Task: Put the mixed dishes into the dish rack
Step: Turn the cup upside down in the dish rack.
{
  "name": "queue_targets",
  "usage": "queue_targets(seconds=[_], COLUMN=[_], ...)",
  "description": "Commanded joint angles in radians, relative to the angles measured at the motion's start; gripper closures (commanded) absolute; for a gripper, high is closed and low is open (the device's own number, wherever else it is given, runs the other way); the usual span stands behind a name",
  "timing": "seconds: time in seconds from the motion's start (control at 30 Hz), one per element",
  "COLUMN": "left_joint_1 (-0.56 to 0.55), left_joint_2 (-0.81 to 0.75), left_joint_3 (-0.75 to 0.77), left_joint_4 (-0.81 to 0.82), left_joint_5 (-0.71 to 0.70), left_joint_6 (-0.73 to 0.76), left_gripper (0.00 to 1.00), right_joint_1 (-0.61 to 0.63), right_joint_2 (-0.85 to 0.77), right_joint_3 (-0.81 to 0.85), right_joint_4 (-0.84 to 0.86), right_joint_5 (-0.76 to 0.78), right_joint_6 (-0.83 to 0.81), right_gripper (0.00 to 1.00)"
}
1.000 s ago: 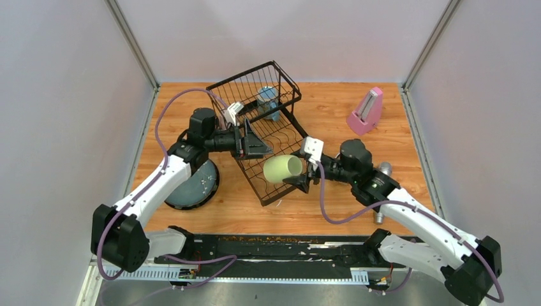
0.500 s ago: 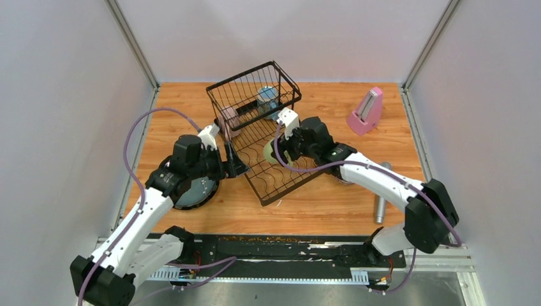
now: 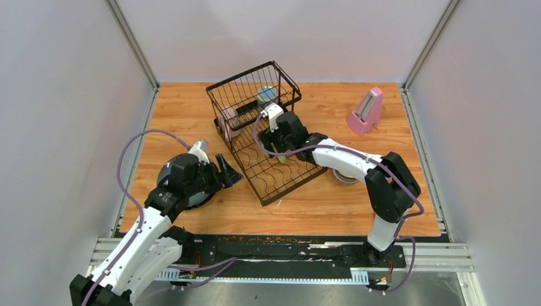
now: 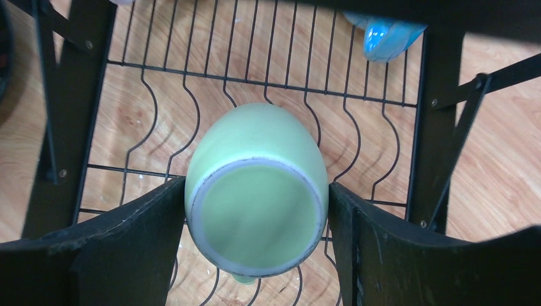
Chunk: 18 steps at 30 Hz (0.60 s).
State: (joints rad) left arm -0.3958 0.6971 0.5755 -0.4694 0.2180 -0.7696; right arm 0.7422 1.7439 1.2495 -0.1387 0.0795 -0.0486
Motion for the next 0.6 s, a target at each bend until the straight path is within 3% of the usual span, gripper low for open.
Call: queue_targets(seconds=[0.0, 0.07, 0.3, 0.47, 0.57], left_joint_1=[0.003, 0.003, 0.003, 0.002, 0.003], left_joint_2=[-0.011, -0.003, 0.034, 0.070, 0.086], left_joint_3=[-0.036, -0.045, -0.043, -0.040, -0.040], left_joint_4=[0.125, 0.147, 0.177, 0.194, 0.207], left_joint_5=[-0.006, 0.000, 0.026, 0.037, 0.046], left_joint_6=[-0.081, -0.093, -0.095, -0.092, -0.093], left_gripper=[0.07, 0.07, 0.06, 0.04, 0.04], right_joint_1=[0.022, 0.029, 0.036, 0.037, 0.037], right_joint_2=[0.028, 0.041, 0.056, 0.062, 0.069], right_joint_3=[0.085, 0.098, 0.111, 0.116, 0.119], right_joint_4=[0.031, 0.016, -0.002, -0.014, -0.015], right_joint_5=[0.062, 0.070, 0.047, 0.016, 0.009], right_joint_6=[0.014, 0.011, 0.003, 0.010, 0.018], right_gripper=[0.90, 0.87, 0.58, 0.21, 0.10])
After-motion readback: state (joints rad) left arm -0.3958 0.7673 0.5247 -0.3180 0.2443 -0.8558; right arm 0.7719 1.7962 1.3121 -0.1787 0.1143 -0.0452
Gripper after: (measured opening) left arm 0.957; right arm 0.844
